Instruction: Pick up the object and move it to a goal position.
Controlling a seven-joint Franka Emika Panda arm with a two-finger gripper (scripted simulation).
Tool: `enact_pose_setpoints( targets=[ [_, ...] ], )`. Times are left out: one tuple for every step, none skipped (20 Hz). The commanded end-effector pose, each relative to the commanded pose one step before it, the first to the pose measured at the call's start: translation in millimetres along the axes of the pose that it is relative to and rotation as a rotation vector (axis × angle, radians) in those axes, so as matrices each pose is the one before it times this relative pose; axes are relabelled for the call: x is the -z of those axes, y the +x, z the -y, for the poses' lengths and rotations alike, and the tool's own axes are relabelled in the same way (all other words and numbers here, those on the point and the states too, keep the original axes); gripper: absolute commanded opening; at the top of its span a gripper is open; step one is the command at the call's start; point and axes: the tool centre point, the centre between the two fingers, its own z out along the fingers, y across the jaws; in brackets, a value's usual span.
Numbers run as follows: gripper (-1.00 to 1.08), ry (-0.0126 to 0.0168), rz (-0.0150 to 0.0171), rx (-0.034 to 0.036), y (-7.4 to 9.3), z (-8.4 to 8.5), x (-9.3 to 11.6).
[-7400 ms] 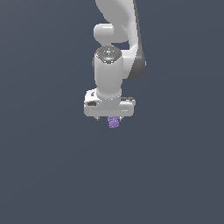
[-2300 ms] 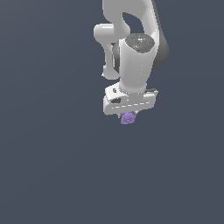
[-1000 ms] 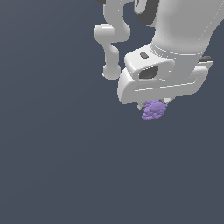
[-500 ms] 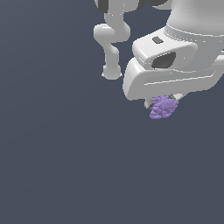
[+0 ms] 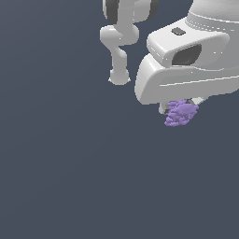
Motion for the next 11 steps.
enact_pose_setpoints(
  targets=[
    [-1.0, -0.00052, 0.0, -0.00003, 1.37, 0.6, 2.08],
    [-1.0, 0.0, 0.0, 0.0, 0.38, 0.1, 0.52],
    [-1.0, 0.0, 0.0, 0.0, 0.33, 0.08, 0.44],
    [-1.0, 0.0, 0.0, 0.0, 0.28, 0.07, 0.37],
    [-1.0, 0.0, 0.0, 0.0, 0.23, 0.05, 0.31],
    [-1.0, 0.0, 0.0, 0.0, 0.19, 0.04, 0.25],
    [-1.0, 0.0, 0.0, 0.0, 0.15, 0.03, 0.2],
    [-1.0, 0.0, 0.0, 0.0, 0.12, 0.03, 0.15],
    [-1.0, 0.0, 0.0, 0.0, 0.08, 0.02, 0.1],
    [-1.0, 0.0, 0.0, 0.0, 0.05, 0.01, 0.06],
    [-1.0, 0.0, 0.0, 0.0, 0.02, 0.0, 0.02]
  ],
)
